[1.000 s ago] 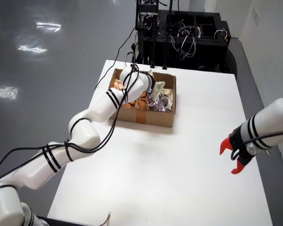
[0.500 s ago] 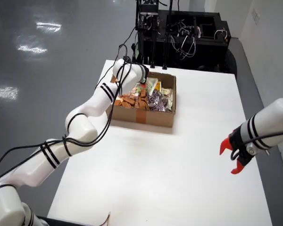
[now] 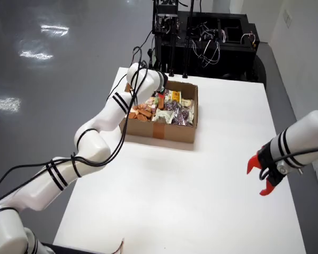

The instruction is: Grasp a snack and put it in the bin.

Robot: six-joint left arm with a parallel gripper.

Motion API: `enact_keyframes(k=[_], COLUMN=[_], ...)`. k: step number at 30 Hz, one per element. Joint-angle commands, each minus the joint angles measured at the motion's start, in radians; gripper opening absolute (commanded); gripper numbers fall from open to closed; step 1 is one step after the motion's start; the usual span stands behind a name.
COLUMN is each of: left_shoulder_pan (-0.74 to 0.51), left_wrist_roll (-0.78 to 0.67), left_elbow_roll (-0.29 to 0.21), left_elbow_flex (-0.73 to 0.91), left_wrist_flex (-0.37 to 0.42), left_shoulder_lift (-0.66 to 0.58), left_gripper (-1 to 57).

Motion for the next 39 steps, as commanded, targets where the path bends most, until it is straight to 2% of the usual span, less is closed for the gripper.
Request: enact_keyframes(k=[1,4,10,14,24,39], left_shoulder_pan=[-0.019,-0.039,-0.107,-0.158,-0.266,-0.398], left_wrist_roll=[0.014,0.025,0.066,0.078,0.077,-0.002], left_elbow_roll=[0.003,0.005,0.002,0.0,-0.001,-0.008], left_elbow_flex=[-0.035,-0.051,-0.068,-0.074,0.044,0.494], left_wrist_flex=[0.083,0.143,0.214,0.239,0.273,0.272], left_shoulder_lift=[0.0,0.002,0.006,0.003,-0.089,-0.371], left_gripper=[26.9,21.9,7.4,2.7,-0.3,-0.5])
